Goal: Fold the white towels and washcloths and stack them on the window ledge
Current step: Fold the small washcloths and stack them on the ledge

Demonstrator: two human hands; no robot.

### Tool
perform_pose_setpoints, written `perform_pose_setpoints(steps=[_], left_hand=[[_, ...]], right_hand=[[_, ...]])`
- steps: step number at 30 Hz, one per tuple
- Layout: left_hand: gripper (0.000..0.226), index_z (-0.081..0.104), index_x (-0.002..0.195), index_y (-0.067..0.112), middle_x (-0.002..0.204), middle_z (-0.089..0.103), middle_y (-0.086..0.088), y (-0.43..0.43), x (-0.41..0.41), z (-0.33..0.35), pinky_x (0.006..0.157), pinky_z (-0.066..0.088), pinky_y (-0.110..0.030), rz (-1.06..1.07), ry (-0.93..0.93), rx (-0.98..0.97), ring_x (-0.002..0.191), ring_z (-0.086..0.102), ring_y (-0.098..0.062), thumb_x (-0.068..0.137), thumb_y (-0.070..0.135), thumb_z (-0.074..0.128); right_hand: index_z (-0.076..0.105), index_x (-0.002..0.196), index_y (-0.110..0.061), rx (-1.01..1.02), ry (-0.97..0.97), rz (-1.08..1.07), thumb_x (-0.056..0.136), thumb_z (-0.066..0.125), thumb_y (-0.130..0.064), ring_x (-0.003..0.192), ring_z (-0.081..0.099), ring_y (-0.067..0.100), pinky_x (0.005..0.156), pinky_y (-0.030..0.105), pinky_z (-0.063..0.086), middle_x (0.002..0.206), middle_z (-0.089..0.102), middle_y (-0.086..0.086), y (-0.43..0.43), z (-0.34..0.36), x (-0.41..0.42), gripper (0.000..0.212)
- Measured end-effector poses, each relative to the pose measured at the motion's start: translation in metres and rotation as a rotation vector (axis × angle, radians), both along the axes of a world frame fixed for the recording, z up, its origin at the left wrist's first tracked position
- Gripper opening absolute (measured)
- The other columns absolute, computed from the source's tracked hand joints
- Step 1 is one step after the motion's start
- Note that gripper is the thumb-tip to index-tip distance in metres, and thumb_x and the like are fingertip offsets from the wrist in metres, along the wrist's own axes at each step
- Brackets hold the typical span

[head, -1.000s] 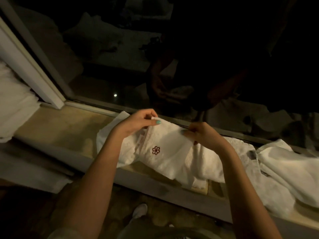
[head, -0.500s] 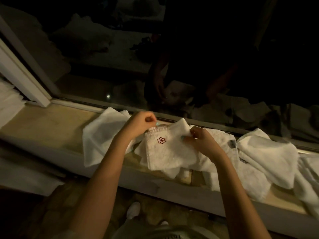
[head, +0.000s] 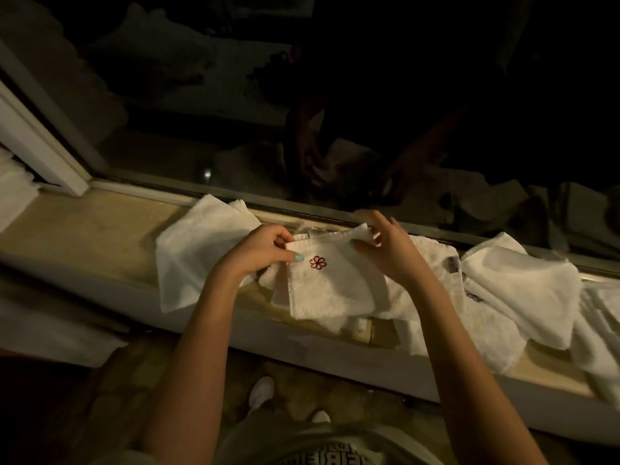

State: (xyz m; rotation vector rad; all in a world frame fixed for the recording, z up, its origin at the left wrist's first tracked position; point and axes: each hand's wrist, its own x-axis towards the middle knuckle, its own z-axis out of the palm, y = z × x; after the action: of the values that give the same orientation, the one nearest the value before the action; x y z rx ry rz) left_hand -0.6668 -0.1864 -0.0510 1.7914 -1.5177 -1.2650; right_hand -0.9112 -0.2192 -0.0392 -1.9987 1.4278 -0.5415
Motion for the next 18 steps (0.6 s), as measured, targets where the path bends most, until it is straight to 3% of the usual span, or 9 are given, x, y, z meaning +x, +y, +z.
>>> perform_pose_setpoints(steps=[3,5,8,11,14,18], left_hand=[[0.011,0.064,0.091,0.019,0.092,0.065,0.001,-0.002,-0.003,0.006,0.073,0.047,-0.026,0.010,-0.012,-0.101,0.089,0.062,-0.017,0.083,0.016,0.071],[0.008,0.062,0.093,0.016,0.096,0.061,0.004,-0.004,-0.007,0.007,0.070,0.045,-0.023,0.039,-0.043,-0.164,0.090,0.058,-0.011,0.087,0.020,0.066],[0.009,0.060,0.093,0.010,0.097,0.062,0.001,-0.012,-0.016,0.001,0.068,0.044,-0.019,0.033,-0.065,-0.176,0.089,0.057,-0.011,0.089,0.017,0.064],[0.007,0.057,0.090,0.009,0.093,0.061,-0.001,-0.017,-0.023,-0.009,0.072,0.046,-0.024,0.025,-0.077,-0.204,0.088,0.058,-0.015,0.090,0.015,0.062],[0.007,0.056,0.087,0.012,0.089,0.061,-0.001,-0.019,-0.025,-0.015,0.074,0.047,-0.027,0.024,-0.109,-0.262,0.084,0.057,-0.015,0.090,0.014,0.061],[0.009,0.056,0.086,0.014,0.088,0.062,0.000,-0.016,-0.026,-0.017,0.071,0.044,-0.026,0.073,-0.132,-0.316,0.079,0.056,-0.011,0.088,0.014,0.064]], right_hand=[[0.061,0.115,-0.016,-0.018,0.086,0.049,0.087,0.067,-0.022,0.097,0.054,0.019,0.072,0.018,0.043,0.115,0.055,0.004,-0.015,0.002,0.005,0.029],[0.061,0.108,-0.012,0.015,0.074,0.014,0.088,0.067,-0.020,0.090,0.053,0.016,0.064,0.014,0.041,0.108,0.058,0.004,-0.018,0.000,0.003,0.022],[0.058,0.109,-0.006,0.051,0.069,-0.087,0.090,0.064,-0.016,0.089,0.053,0.016,0.069,0.022,0.043,0.109,0.061,0.010,-0.018,-0.005,0.002,0.023],[0.055,0.112,-0.005,0.057,0.063,-0.168,0.092,0.061,-0.018,0.090,0.055,0.021,0.072,0.027,0.043,0.113,0.062,0.015,-0.014,-0.009,0.004,0.025],[0.045,0.127,-0.011,0.163,-0.045,-0.155,0.090,0.064,-0.021,0.093,0.056,0.022,0.076,0.034,0.051,0.117,0.059,0.014,-0.004,-0.005,-0.002,0.042],[0.031,0.143,-0.031,0.309,-0.190,0.031,0.082,0.072,-0.016,0.110,0.056,0.027,0.091,0.047,0.053,0.132,0.049,0.006,0.018,-0.003,-0.013,0.075]])
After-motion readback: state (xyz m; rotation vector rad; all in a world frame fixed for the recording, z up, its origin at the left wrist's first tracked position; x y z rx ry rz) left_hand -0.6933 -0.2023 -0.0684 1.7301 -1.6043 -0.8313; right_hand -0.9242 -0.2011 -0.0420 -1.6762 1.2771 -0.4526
